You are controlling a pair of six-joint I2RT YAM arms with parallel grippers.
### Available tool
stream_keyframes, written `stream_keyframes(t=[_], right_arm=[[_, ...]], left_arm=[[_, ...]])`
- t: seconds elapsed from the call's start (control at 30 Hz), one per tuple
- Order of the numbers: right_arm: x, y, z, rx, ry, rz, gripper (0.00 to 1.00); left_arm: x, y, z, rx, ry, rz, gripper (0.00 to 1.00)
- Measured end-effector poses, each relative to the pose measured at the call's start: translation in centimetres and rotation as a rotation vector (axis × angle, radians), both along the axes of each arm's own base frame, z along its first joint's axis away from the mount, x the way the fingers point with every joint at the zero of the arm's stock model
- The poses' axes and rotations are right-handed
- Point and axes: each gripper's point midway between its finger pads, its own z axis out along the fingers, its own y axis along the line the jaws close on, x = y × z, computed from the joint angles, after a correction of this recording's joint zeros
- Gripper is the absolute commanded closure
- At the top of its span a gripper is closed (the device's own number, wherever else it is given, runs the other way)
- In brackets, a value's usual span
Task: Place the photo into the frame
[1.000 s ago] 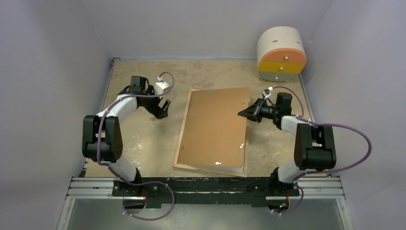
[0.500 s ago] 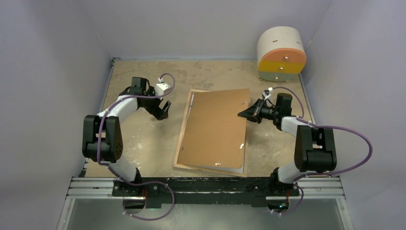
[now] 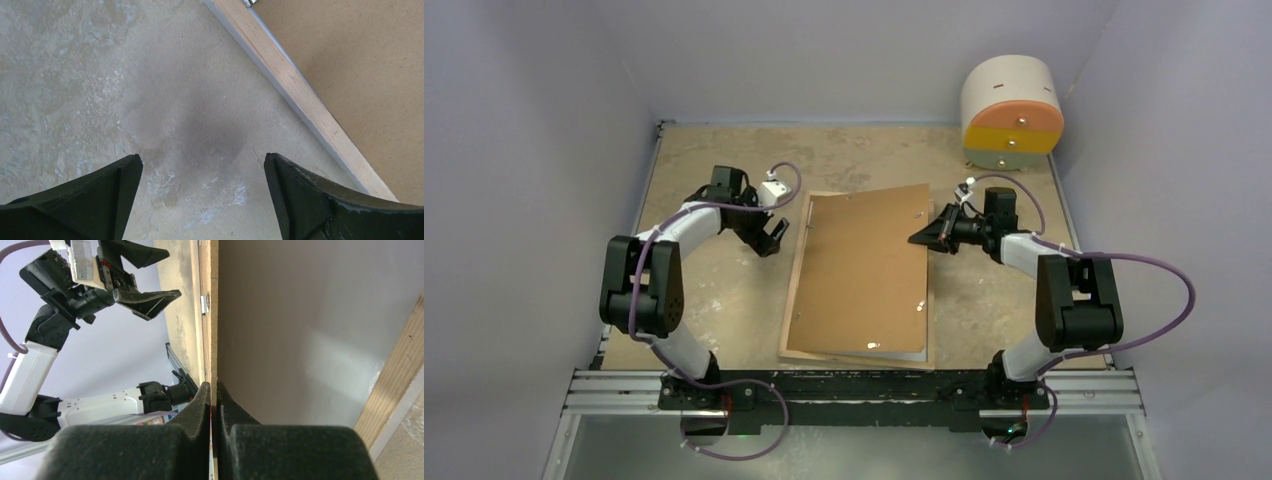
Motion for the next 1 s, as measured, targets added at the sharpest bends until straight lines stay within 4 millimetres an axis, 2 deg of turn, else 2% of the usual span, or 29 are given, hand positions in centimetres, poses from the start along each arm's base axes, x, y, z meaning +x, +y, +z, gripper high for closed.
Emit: stream_keyframes(t=[0.2,0.47,0.63,0.83,1.0], right_arm=[[0.0,0.4,-0.7,-0.023,0.013,0.000,0.93],[0.7,2.3,-2.3,-0.061,0.039,0.032,0.87],[2.0,3.3,-2.5,-0.101,0.021,0.035,0.86],[3.9,5.1,-2.5,-0.148,-0.005,0.039,0.83],[4.4,5.9,-2.8,-0.186,-0.016,0.051,0.85]], left_arm=[[-0.3,0.4,-1.0,0.032,0.009,-0.003,0.02],[-0.7,0.0,-3.2,0.072,0.043,-0.016,0.02],[-0.4,0.4,-3.3,0.097,0.031,-0.003,0.03],[0.6,2.2,-2.9,0.157,0.006,0.049,0.03],[1.3,3.1,-2.7,0.199,-0.006,0.077,0.03]])
